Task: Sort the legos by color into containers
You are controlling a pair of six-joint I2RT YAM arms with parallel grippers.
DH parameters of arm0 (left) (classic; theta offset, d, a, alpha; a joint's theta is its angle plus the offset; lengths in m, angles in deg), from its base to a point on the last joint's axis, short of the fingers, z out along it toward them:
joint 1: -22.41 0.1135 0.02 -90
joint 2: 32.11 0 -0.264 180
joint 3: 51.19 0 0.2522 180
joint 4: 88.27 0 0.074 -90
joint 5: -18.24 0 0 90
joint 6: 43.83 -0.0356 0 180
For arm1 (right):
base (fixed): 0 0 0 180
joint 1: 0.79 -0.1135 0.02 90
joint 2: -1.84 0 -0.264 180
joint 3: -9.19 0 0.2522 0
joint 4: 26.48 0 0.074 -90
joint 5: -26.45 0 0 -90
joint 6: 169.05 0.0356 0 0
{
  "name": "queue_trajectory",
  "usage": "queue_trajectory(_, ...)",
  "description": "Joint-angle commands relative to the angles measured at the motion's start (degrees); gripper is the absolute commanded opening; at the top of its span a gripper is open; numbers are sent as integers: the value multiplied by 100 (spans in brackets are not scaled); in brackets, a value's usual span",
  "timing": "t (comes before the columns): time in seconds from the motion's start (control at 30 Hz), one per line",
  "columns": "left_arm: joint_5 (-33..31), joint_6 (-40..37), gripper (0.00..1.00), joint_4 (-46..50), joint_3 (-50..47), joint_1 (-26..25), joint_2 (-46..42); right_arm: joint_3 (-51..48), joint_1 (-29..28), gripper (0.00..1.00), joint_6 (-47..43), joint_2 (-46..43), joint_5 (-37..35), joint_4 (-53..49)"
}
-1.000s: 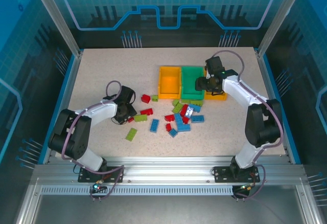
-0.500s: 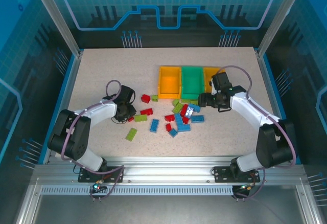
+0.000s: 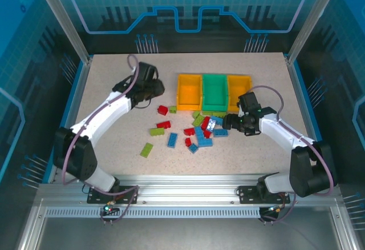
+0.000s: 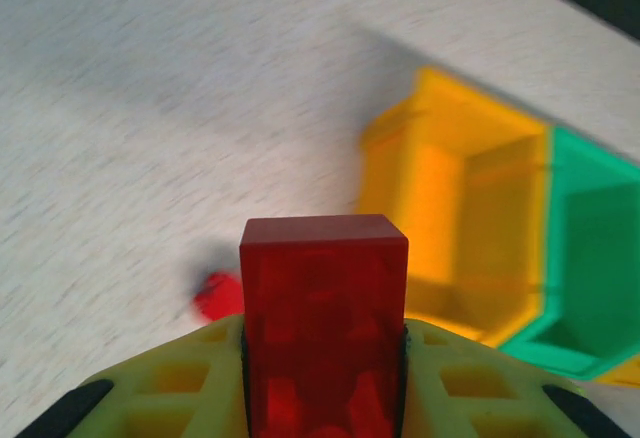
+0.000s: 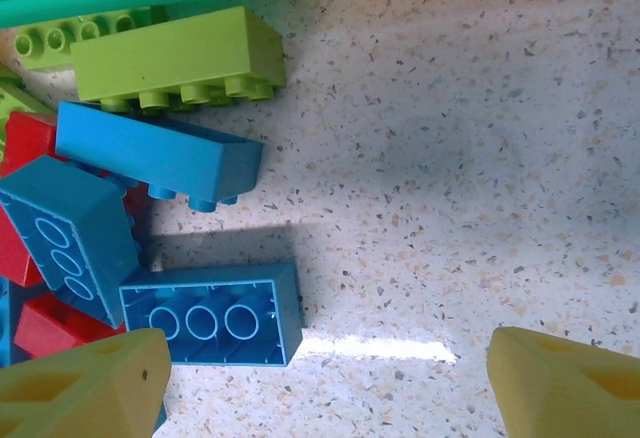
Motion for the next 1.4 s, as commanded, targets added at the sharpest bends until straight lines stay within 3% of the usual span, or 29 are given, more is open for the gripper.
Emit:
queue_trajectory(0.0,453,-858,26,83,742,-266,816,-110,64,84,219,-128,176,52)
queue_trajectory(0.33,986,-1547,26,419,3028,-542,2991,-302,94,82,330,-271,396,156)
queue_trajectory(0.53,962,-1444,27,776,3759,-536,3620,-350,81,81,353,-196,374,174)
queue_trajectory(0.77,814,-1207,41,842,3645,-554,3611,-397,79,76,603,64,565,260)
queue_trajectory(1.0,651,-1197,62,727,3324,-641,3223,-243,7,71,832,504,683,314)
queue_trajectory(1.37,623,-902,71,177,1912,-652,2163,-148,-106,60,666,813,445,396)
